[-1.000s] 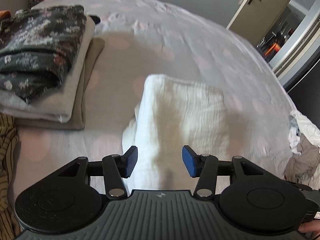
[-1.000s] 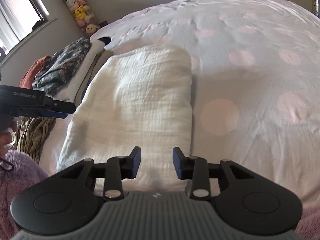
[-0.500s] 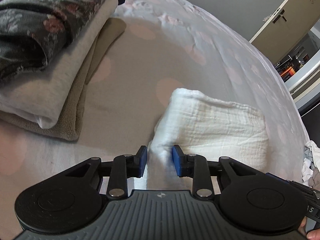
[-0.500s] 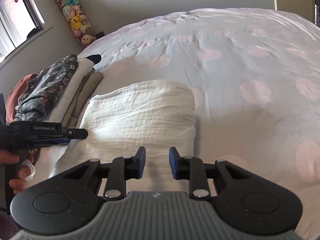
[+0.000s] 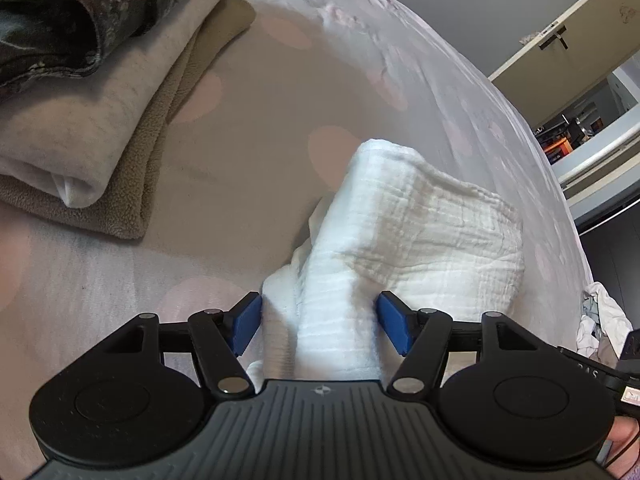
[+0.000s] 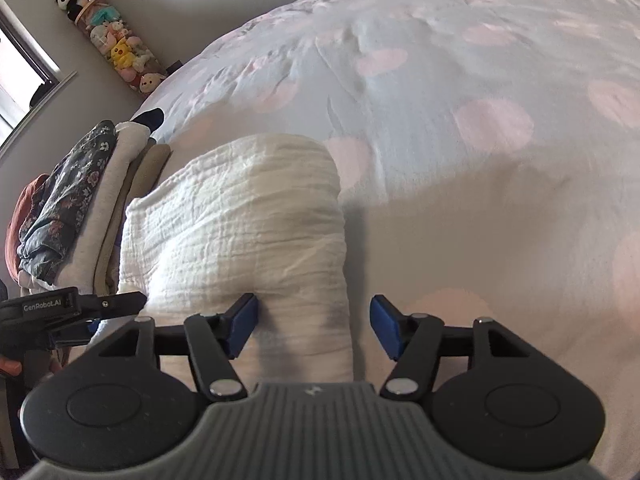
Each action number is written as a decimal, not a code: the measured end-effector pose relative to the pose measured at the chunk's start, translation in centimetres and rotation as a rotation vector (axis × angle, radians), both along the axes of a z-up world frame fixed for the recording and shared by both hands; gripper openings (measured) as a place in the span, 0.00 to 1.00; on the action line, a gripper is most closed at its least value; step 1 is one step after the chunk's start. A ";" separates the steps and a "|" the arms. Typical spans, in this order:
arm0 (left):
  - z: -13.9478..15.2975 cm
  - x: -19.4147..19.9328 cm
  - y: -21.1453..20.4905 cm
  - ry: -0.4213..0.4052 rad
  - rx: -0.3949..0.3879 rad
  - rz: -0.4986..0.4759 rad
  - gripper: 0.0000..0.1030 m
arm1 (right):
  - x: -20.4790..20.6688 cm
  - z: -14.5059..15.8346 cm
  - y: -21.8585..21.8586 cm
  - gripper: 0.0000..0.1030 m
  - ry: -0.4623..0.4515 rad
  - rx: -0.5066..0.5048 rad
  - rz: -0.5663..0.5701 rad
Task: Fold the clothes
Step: 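Grasp the folded white gauze garment edge with the left tool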
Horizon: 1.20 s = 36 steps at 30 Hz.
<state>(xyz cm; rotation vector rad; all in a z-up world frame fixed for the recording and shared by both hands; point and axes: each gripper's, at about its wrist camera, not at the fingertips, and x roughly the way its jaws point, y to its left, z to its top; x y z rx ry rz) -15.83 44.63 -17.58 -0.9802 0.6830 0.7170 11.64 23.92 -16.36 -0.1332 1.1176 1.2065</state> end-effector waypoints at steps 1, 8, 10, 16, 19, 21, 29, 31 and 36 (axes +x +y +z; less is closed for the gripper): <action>-0.1 0.1 0.1 0.002 -0.002 -0.004 0.60 | 0.1 -0.5 0.3 0.65 0.021 -0.004 -0.003; -0.3 0.4 0.4 0.004 0.010 -0.026 0.58 | 0.2 -0.7 0.1 0.19 0.097 0.045 -0.009; 0.0 0.7 0.0 0.016 0.034 -0.045 0.57 | 0.2 0.3 -0.6 0.15 0.071 0.058 -0.014; 0.8 1.6 -0.8 -0.039 0.054 -0.112 0.57 | 0.6 3.2 -2.9 0.14 -0.011 0.085 -0.035; 1.1 2.0 -1.1 -0.078 0.054 -0.137 0.57 | 2.2 3.7 -4.7 0.14 -0.036 0.069 -0.079; 1.1 2.5 -1.4 -0.087 0.055 -0.166 0.58 | 3.4 3.3 -5.8 0.14 -0.032 0.047 -0.111; 0.8 6.6 -1.6 -0.112 0.058 -0.228 0.58 | 4.7 0.9 -6.9 0.14 -0.008 0.023 -0.150; 0.1 7.5 -1.5 -0.087 0.028 -0.223 0.59 | 5.0 0.5 -7.1 0.15 0.003 0.033 -0.149; -1.4 8.4 -1.6 -0.050 0.020 -0.217 0.59 | 6.3 0.1 -7.7 0.37 0.037 0.075 -0.181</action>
